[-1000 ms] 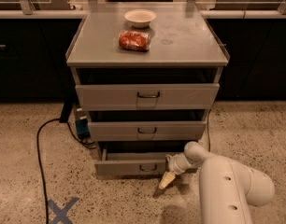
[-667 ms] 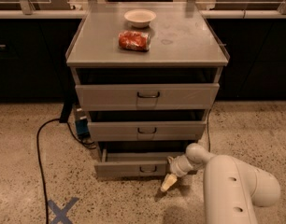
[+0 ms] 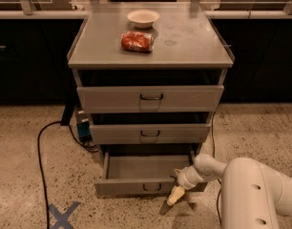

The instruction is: Open bottom drawer

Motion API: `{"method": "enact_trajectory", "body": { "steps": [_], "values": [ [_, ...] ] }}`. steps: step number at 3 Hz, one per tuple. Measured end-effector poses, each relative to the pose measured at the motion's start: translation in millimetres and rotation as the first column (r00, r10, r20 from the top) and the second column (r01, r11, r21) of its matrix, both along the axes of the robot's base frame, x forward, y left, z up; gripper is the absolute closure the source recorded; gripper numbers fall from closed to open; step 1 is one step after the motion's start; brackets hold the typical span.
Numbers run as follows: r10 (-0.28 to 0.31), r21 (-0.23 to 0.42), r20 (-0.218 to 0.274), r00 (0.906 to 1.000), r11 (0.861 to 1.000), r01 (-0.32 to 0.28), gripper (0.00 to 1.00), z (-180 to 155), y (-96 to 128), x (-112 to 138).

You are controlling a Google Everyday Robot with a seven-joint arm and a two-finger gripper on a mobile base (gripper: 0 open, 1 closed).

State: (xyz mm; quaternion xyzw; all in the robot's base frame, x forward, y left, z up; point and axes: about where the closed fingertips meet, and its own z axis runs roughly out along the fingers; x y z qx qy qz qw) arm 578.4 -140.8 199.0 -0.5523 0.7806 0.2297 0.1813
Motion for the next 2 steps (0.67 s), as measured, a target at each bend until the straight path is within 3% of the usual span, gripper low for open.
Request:
{"method": "enact_trajectory", "body": {
  "steps": [1, 2],
  "values": [
    [0.012, 0.005, -0.021, 0.9997, 1.0, -0.012, 0.0, -8.7, 5.6, -9.1],
    [0.01, 0.023, -0.076, 0.9971, 1.0, -0.008, 0.0, -21.7, 4.3, -30.1]
  ]
}}
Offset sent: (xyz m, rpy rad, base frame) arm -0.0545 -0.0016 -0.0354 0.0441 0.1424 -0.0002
